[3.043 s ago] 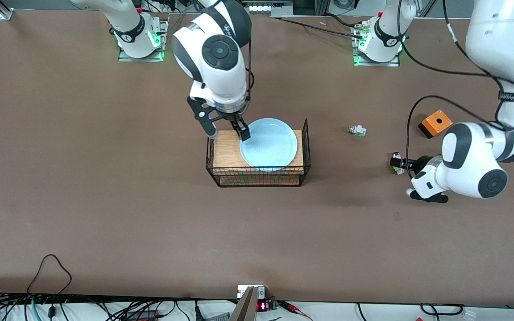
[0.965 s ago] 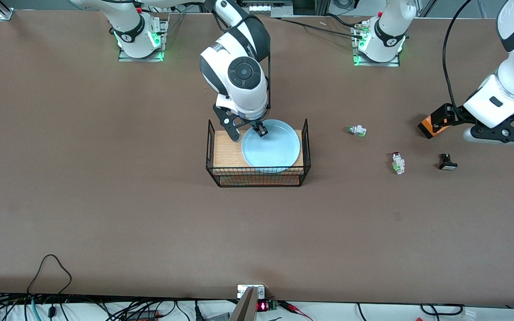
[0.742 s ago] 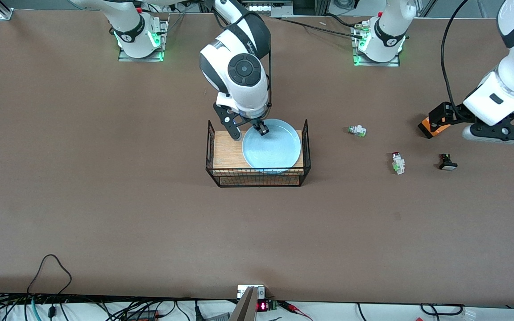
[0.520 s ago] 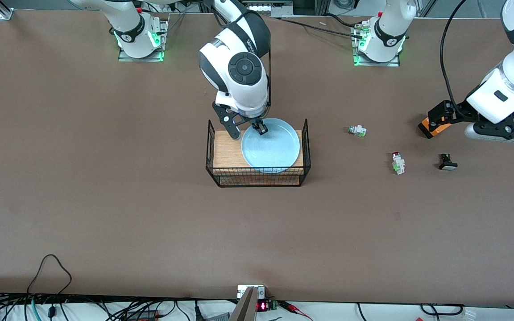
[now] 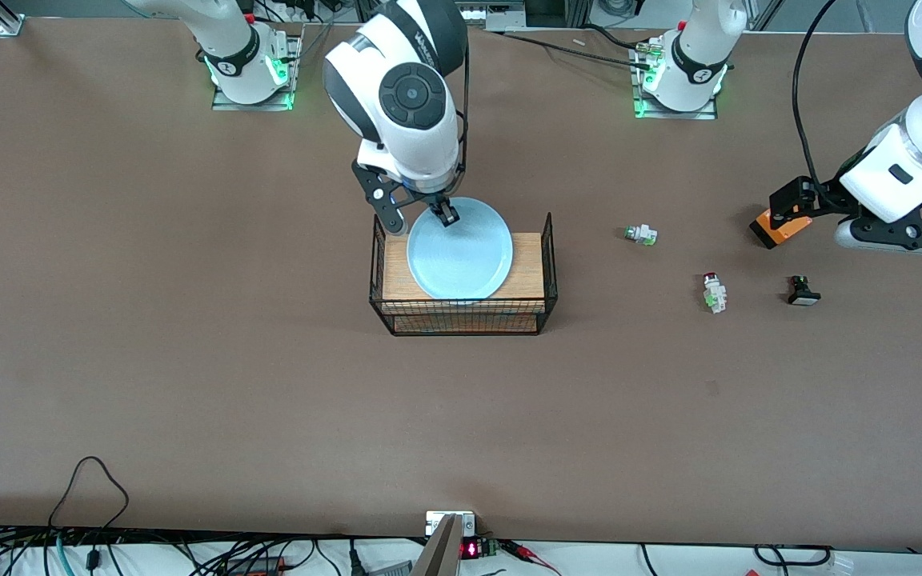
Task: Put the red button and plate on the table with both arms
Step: 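Lift the blue plate out of the basket with the right gripper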
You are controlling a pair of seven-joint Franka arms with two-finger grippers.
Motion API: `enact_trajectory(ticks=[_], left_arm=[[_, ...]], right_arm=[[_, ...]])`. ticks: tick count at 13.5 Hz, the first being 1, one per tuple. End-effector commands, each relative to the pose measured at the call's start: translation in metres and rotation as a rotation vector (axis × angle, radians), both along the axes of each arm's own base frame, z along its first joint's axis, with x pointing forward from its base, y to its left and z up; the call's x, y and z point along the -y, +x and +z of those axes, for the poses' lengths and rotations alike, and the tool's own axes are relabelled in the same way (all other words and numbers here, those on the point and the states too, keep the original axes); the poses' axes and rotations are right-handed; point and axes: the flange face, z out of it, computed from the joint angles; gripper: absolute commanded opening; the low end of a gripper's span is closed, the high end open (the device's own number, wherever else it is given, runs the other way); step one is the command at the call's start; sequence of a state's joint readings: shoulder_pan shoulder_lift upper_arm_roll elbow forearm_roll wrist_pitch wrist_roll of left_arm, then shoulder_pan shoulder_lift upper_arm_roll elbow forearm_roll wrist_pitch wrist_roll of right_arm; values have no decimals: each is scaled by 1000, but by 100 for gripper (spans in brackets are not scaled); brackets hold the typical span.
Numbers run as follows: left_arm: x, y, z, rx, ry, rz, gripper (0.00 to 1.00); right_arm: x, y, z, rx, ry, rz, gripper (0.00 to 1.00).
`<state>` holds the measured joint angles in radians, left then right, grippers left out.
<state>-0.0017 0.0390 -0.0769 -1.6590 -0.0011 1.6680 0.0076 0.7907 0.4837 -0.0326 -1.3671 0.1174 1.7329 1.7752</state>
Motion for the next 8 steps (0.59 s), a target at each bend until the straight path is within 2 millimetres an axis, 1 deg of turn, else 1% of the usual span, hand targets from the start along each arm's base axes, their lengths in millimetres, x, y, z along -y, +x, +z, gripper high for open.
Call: enact_trajectory(ticks=[1,2,3,4,5,6,7,8], left_arm=[[-2,2,7,-7,-11,-16,100],[0,2,7,-6,-11,-19,100],[-1,2,7,-7,-11,-17,100],[-1,2,7,-7,-11,-17,100],[-1,2,7,-7,-11,-17,100],[-1,2,7,-7,-11,-17,100],[-2,2,7,-9,-12,-6,100],[-2,1,6,-11,-13,-6,100]], right_arm=[[8,-8,25,-58,37,-29,0],[11,-8,29,-67,40,-34,0],[13,-9,39,-63,51,-36,0],[14,-10,41,-65,50,-42,0],[17,-14,48,-76,42,-38,0],[21,-19,58,-88,31,-31,0],[25,-24,77,-89,32,-22,0],[29,-28,90,-100,19,-9,0]])
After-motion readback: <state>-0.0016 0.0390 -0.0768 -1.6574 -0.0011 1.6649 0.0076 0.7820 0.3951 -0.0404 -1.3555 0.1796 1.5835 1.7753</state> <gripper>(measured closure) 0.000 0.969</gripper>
